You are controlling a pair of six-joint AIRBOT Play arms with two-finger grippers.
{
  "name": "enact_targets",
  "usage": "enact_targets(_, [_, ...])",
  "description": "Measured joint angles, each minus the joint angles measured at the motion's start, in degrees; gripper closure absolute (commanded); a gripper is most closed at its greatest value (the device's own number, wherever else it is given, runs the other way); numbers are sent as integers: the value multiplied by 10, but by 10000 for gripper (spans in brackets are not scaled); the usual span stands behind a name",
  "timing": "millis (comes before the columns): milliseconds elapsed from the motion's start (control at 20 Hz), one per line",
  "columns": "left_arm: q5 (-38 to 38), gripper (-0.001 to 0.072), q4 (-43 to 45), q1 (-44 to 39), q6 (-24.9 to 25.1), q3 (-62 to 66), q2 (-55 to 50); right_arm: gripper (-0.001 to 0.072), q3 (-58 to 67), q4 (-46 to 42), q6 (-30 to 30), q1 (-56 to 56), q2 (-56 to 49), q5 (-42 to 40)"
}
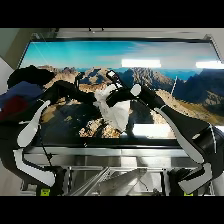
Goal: Fold the shirts.
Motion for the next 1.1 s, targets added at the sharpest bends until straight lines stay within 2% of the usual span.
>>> enact_targets(300, [39,696,-27,52,1,20,133,694,17,-39,-9,-27,140,0])
enact_targets(500, [91,696,-50,46,-3,129,262,694,41,-45,-10,-23,263,15])
enact_targets(700, [119,696,-29,40,-41,250,362,694,50,-54,3,-20,370,27])
enact_targets(800, [139,696,27,39,-75,280,400,694,51,-87,40,-20,404,39])
enact_targets(900, [159,696,82,39,-102,275,427,694,49,-154,116,-24,421,57])
enact_targets(1100, [172,696,130,39,-127,193,433,694,22,-246,249,-43,412,122])
